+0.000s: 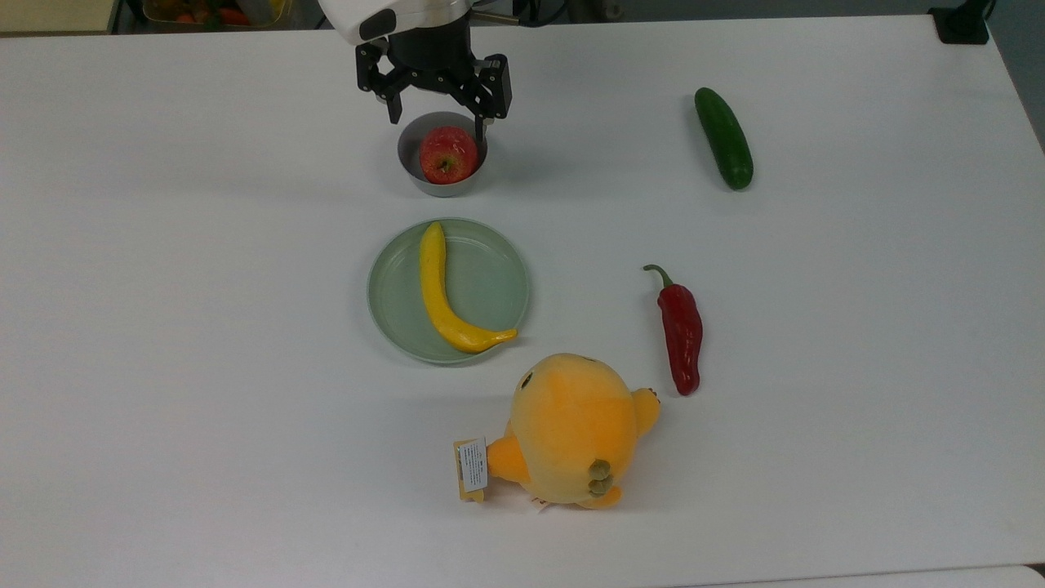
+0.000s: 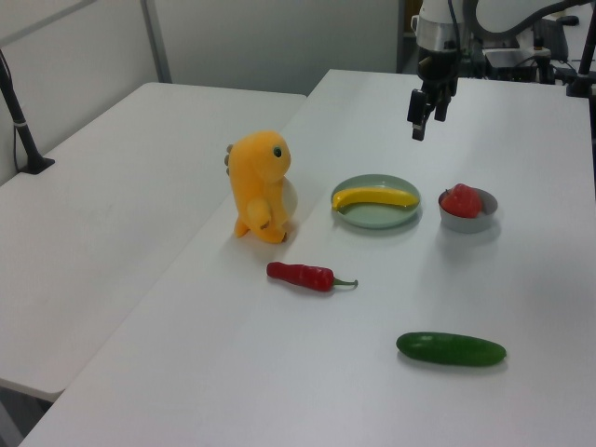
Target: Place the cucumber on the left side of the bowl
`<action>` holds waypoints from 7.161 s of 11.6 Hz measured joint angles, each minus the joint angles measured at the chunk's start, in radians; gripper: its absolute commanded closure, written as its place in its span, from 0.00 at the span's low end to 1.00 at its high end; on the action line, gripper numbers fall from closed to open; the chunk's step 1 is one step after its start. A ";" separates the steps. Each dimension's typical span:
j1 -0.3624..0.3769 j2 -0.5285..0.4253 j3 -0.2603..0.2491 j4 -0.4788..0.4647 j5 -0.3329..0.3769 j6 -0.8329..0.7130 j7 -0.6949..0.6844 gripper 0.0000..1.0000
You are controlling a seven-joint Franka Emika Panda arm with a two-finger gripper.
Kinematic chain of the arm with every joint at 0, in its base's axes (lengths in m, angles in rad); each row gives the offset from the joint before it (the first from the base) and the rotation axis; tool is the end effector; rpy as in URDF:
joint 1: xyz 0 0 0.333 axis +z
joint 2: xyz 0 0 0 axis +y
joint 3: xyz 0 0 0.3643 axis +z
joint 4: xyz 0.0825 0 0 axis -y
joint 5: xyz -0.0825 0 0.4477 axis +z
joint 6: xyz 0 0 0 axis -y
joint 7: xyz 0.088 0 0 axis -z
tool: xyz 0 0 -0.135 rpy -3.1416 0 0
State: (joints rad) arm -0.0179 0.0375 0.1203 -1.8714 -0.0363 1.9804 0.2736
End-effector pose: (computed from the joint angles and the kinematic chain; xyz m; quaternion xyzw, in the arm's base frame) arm 0.6403 0.0618 0.4951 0.9961 -0.0790 0.0380 0.0077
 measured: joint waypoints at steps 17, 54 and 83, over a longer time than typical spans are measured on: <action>0.013 0.033 0.167 -0.018 0.017 0.086 -0.006 0.00; 0.154 0.111 0.161 -0.200 -0.111 0.186 0.206 0.80; 0.055 -0.014 -0.002 0.009 -0.001 -0.045 0.049 0.00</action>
State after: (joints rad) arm 0.0371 0.0230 0.1184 -1.8625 -0.0376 1.9358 0.3222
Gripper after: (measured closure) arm 0.000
